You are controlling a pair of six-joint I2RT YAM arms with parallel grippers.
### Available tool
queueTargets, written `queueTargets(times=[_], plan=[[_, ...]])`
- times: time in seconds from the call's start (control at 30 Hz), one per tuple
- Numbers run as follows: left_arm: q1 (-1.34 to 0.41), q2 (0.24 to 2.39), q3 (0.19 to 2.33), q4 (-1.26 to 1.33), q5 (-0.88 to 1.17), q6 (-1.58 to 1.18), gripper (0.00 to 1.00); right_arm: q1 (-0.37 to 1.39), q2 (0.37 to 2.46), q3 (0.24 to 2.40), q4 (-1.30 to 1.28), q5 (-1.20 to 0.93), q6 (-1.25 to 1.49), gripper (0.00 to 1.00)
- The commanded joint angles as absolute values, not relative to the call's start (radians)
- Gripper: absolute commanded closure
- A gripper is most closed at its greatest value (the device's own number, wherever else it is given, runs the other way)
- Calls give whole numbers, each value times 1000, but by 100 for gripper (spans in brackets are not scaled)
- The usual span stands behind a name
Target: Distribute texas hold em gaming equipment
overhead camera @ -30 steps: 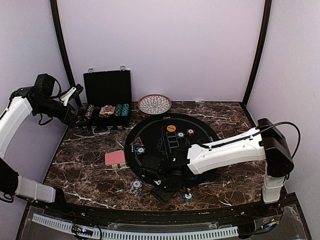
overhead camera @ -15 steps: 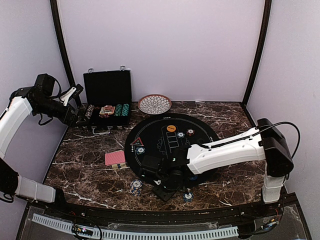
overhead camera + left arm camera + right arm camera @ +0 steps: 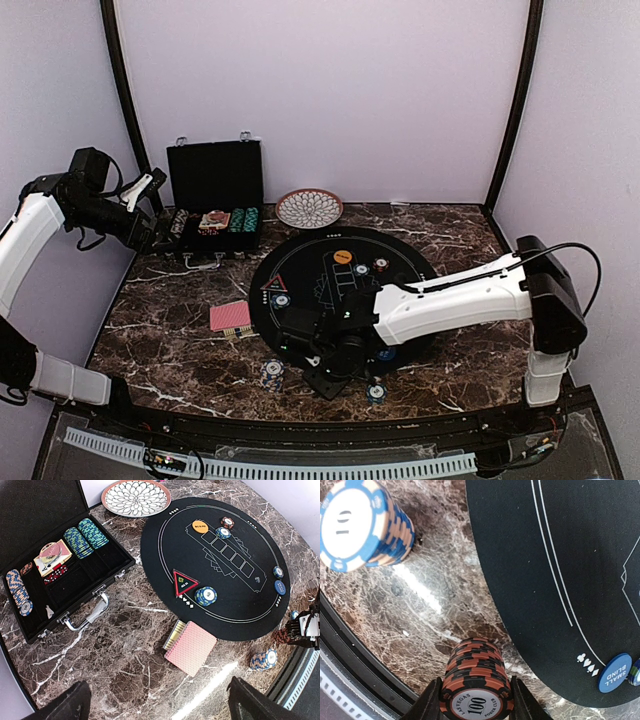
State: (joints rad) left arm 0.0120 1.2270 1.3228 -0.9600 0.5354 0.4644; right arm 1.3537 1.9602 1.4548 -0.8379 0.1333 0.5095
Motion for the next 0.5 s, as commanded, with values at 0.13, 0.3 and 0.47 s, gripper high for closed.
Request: queueTargets(times=[0.13,0.3,0.47], plan=[[8,1200,1325,-983,549,471,1,1319,1939,1565,-878,176,507,76],[8,1200,1321,-980,550,471,1,1250,1972,1662,-848,170,495,79],[8,1198,1321,-980,552,471,1,1193,2101,1823,-842,183,468,80]])
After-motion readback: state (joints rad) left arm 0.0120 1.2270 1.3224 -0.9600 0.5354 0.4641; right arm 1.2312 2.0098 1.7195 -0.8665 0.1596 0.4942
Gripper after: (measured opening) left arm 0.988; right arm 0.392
